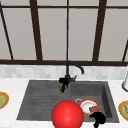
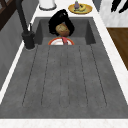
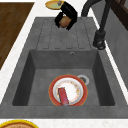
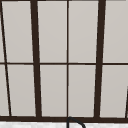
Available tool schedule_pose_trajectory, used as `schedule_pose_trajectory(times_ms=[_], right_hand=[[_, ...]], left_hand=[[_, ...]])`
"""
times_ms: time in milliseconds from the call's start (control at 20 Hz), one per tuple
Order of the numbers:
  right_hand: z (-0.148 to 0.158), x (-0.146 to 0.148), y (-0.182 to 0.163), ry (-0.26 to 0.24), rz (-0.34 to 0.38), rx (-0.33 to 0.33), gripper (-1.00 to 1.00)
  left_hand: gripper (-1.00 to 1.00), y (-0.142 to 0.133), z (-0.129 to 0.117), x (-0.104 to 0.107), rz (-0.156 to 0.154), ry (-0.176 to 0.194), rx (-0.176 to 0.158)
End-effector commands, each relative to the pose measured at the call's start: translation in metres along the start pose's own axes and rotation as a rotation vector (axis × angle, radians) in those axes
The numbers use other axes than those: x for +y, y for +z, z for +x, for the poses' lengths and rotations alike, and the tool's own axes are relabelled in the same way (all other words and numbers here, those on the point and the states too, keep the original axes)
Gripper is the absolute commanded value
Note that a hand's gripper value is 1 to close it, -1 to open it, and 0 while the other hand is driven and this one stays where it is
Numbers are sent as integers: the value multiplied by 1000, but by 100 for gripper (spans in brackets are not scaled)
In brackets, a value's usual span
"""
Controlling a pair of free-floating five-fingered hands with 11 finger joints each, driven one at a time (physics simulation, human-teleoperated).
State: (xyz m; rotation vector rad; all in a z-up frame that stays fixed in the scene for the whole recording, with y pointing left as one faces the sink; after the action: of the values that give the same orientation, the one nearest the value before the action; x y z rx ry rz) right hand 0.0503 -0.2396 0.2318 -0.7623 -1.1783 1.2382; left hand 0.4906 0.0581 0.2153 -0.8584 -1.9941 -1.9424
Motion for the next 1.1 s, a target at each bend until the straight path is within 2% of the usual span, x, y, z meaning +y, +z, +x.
schedule_pose_trajectory(times_ms=[0, 550, 800, 1050], right_hand=[[0, 0, 0, 0, 0, 0, 0], [0, 0, 0, 0, 0, 0, 0], [0, 0, 0, 0, 0, 0, 0], [0, 0, 0, 0, 0, 0, 0]], left_hand=[[100, 21, 15, -5, 19, -3, 30], [100, 82, 51, -25, 25, -4, 43], [100, 112, 70, -35, 38, -7, 36], [100, 144, 85, -44, 35, -7, 25]])
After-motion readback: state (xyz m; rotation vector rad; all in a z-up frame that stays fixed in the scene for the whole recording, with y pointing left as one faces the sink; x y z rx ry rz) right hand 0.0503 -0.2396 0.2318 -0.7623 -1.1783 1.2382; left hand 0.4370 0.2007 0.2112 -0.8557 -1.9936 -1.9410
